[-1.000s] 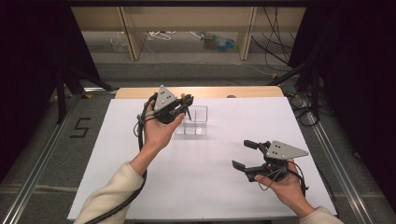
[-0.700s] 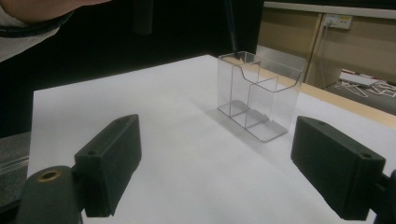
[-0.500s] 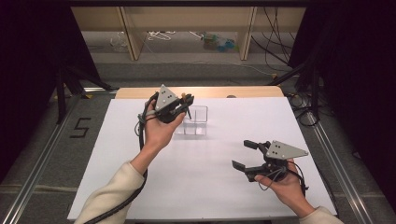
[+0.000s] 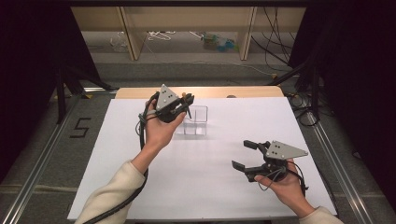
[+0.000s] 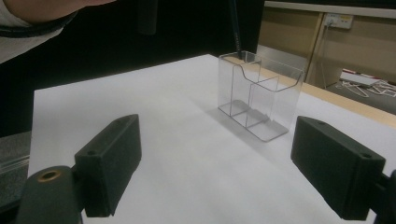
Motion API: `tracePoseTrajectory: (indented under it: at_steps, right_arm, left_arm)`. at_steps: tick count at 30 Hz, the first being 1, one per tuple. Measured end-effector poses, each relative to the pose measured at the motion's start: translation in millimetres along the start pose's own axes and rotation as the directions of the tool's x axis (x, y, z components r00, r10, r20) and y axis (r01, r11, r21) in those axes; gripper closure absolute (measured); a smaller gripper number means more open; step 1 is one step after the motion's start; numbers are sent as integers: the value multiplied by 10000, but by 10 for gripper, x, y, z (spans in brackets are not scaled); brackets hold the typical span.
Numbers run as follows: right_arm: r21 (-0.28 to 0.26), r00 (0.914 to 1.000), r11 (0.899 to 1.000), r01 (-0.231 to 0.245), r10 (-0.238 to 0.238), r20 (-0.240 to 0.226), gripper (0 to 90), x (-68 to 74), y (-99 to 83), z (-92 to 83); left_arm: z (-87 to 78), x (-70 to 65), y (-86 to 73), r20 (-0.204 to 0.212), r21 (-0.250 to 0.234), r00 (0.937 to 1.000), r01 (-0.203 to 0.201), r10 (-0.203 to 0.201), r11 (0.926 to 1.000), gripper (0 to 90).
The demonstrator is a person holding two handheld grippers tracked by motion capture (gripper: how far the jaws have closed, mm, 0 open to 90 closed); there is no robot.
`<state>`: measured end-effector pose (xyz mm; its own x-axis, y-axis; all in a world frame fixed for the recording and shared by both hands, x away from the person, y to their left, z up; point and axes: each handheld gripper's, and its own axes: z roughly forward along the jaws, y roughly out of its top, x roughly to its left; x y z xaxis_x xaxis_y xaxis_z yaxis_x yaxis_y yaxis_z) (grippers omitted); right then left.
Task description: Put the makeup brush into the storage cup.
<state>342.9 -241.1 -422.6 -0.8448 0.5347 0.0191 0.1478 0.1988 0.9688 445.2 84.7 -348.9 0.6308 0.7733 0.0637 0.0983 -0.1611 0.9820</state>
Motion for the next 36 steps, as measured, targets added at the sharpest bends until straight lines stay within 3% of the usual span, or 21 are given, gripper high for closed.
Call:
tracePoseTrajectory:
  at_steps: [12, 15, 36]
  right_arm:
    - [-5, 10000, 10000, -5, 5, 0, 171, 1, 0, 2]
    - [-2, 10000, 10000, -6, 6, -5, 171, 0, -1, 3]
    - [134, 10000, 9999, -28, 27, 33, 171, 0, -1, -5]
  left_arm:
    - [19, 13, -8, -44, -8, 10000, -36, 36, 10000, 830]
    - [25, 8, -15, -102, 47, 9999, 127, -127, 9999, 830]
    - [87, 13, -34, -159, 70, 9999, -36, 37, 10000, 829]
